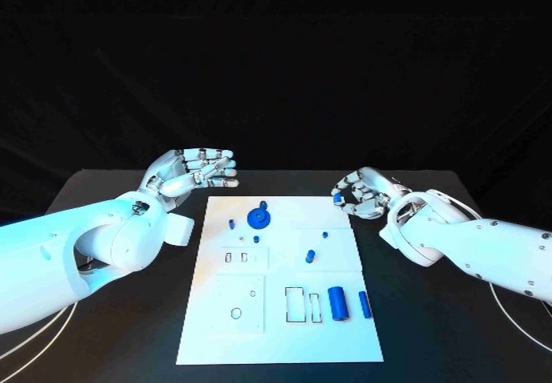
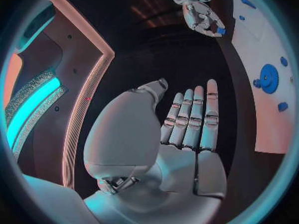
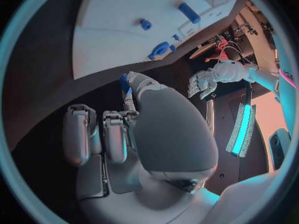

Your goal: Assemble the parts on the task board

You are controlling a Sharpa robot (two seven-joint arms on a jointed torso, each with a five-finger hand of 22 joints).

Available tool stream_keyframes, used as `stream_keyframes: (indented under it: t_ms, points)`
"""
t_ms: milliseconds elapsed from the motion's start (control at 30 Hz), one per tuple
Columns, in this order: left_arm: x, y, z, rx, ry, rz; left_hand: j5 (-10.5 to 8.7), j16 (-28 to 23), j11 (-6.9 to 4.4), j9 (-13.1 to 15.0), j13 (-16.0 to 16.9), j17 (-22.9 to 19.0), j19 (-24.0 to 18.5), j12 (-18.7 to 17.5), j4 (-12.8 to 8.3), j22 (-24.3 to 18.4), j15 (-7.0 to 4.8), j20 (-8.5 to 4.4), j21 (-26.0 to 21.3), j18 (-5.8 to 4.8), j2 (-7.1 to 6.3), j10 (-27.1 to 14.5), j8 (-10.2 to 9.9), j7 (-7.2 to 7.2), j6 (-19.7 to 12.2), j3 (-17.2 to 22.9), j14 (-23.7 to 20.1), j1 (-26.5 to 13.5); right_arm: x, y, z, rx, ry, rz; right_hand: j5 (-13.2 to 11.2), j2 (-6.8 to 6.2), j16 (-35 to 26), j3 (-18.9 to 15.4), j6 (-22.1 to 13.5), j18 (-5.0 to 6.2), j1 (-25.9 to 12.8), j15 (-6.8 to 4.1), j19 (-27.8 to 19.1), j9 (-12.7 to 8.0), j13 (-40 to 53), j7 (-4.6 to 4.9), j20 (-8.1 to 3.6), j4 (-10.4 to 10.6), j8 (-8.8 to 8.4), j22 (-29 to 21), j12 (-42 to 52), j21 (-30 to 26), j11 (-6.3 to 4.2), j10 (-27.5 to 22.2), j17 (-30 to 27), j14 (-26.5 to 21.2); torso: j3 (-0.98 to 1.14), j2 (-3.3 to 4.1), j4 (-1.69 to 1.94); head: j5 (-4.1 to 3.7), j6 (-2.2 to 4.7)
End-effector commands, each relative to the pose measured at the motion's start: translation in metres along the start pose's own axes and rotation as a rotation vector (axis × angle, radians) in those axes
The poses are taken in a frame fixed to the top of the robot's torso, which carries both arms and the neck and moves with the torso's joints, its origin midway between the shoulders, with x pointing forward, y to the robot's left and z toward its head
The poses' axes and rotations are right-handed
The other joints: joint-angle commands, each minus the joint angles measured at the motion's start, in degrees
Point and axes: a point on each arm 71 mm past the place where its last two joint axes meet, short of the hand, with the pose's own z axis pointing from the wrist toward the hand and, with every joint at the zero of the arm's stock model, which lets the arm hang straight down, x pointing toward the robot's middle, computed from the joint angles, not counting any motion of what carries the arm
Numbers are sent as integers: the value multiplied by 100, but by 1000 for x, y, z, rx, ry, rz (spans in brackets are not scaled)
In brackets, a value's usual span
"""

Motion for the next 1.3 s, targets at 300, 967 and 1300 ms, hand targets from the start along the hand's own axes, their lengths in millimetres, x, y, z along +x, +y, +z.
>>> stream_keyframes:
  t_ms: [300,967,1300]
  points:
    - [4,3,6,-8,3,-13,-29,20,10,10,-2,24,-28,-14,14,8,-12,3,25,66,24,25,23,178,-48,-4,-24,-46,40,70,-4,-62,82,4,31,31,35,114,-18,-52,-94,-30,44,198,1178,-33,-47,-19,180,740,-16,14,-37,347,1505,597,-30,-84,12,110,-54]
    - [4,6,12,-8,2,6,-29,28,7,13,0,35,-23,-11,26,10,-18,0,32,69,35,37,29,183,-42,-7,-12,-59,125,132,-12,-179,194,-63,17,-59,35,210,-51,-45,-348,-46,33,253,1163,-55,-61,15,281,726,-38,-22,-56,344,1505,597,-60,-112,-11,349,-155]
    - [5,6,11,-9,5,7,-29,34,10,16,0,43,-18,-11,33,12,-20,-2,38,70,39,41,33,191,-37,-10,-4,-67,145,135,-10,-173,200,-71,14,-114,35,220,-59,-40,-416,-50,23,267,1140,-60,-65,20,310,711,-66,-47,-60,326,1505,597,-55,-105,-14,318,-185]
